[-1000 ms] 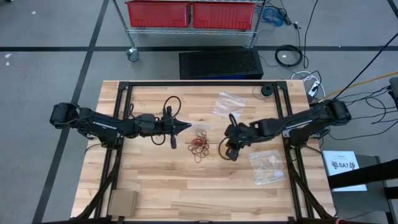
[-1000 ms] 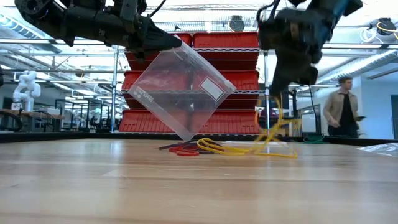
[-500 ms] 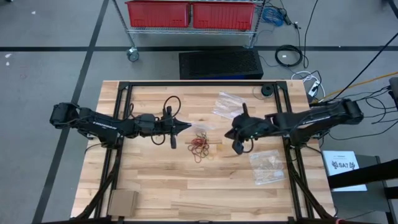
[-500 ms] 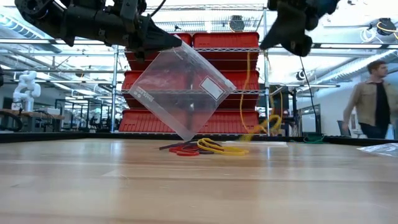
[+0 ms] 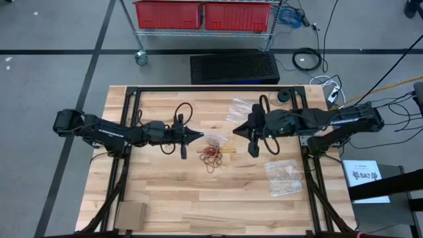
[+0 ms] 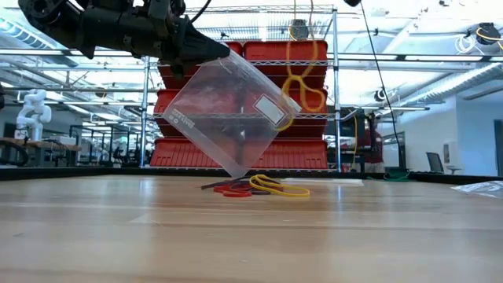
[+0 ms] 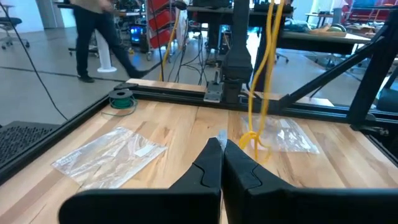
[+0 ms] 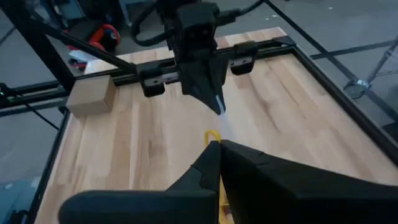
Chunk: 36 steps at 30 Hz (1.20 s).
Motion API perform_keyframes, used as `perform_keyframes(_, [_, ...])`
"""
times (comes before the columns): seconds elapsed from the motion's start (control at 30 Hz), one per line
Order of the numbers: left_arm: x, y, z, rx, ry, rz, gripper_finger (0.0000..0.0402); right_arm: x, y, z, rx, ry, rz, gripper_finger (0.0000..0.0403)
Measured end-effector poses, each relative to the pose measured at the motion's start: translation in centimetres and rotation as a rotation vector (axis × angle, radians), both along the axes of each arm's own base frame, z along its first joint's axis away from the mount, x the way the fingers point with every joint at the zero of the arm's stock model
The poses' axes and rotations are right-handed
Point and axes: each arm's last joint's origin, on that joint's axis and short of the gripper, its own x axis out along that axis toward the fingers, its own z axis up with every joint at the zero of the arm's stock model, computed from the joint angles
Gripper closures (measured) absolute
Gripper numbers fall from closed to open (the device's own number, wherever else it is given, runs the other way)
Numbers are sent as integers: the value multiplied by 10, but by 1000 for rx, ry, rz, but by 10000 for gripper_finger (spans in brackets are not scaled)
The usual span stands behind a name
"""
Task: Sort rubber bands
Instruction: Put the yellow rubber band into the top left transparent zip bag
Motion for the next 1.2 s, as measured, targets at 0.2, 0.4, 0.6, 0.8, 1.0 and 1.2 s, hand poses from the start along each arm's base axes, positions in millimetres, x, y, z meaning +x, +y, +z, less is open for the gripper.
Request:
perform_keyframes(0.2, [0,0,0,-4,-1,-8,401,4,0,3,-2,56,-1,403])
perform_keyframes(0.4, [0,0,1,2,-6,-2,401,13,8,-26,42,248,-33,403])
perform_keyframes(0.6, [0,-1,0,4,0,-26,401,28,20,-48,48,348,16,403])
perform_keyframes(0.8, [0,-5,-3,-10,36,-153,401,26,20,-43,48,324,15,403])
perform_keyframes(1.0, [0,-4,-5,20,55,-135,401,21,19,-44,36,367,16,403])
perform_keyframes(1.2, [0,0,-5,53,53,-35,401,21,23,-61,7,501,-26,403])
